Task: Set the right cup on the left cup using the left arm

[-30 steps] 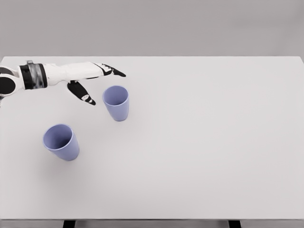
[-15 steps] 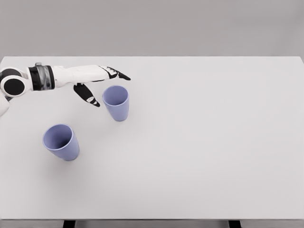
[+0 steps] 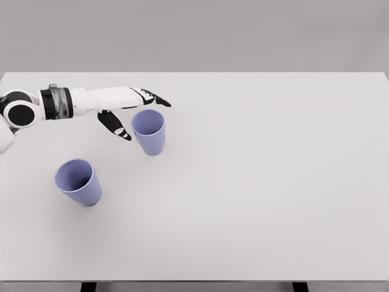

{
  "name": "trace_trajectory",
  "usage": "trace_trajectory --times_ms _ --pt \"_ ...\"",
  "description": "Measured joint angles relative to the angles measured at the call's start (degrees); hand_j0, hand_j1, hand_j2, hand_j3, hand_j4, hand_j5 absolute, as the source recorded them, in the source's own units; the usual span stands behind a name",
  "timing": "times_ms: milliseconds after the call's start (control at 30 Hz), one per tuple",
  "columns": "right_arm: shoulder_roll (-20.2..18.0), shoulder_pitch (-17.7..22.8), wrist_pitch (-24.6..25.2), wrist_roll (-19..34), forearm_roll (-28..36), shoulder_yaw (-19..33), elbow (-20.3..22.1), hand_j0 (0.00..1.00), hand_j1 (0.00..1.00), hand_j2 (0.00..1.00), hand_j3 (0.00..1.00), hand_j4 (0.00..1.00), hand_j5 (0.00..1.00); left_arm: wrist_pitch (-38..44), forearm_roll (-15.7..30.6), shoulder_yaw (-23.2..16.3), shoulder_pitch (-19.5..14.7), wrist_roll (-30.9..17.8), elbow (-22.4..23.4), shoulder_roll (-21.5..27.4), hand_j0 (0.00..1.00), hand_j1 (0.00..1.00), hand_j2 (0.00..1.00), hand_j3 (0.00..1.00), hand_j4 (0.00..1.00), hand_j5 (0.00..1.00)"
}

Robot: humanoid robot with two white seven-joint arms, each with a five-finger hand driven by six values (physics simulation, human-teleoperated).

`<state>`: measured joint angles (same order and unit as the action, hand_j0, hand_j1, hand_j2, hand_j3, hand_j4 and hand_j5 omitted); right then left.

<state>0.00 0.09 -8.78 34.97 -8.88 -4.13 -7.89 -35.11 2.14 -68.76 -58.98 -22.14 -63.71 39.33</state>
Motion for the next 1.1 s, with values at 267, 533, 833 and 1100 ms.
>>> trace_trajectory --times_ms 267,533,833,1100 --pt "0.0 0.0 0.0 0.0 -0.01 0.0 0.0 1.0 1.0 1.0 1.0 1.0 1.0 0.0 -1.66 0.01 0.53 0.57 1.56 -1.28 1.0 1.0 1.0 1.0 1.0 1.0" --pt "0.0 0.0 0.01 0.0 0.0 0.0 0.0 1.0 1.0 1.0 1.0 1.0 1.0 0.01 -2.05 0.07 0.97 0.9 1.75 -1.7 1.0 1.0 1.0 1.0 1.0 1.0" --pt "0.0 0.0 0.01 0.0 0.0 0.0 0.0 1.0 1.0 1.0 1.0 1.0 1.0 0.01 -2.5 0.27 1.5 1.48 1.42 -1.27 1.0 1.0 1.0 1.0 1.0 1.0" --pt "0.0 0.0 0.01 0.0 0.0 0.0 0.0 1.0 1.0 1.0 1.0 1.0 1.0 0.01 -2.8 0.78 1.85 1.5 -0.33 -1.14 1.0 1.0 1.0 1.0 1.0 1.0"
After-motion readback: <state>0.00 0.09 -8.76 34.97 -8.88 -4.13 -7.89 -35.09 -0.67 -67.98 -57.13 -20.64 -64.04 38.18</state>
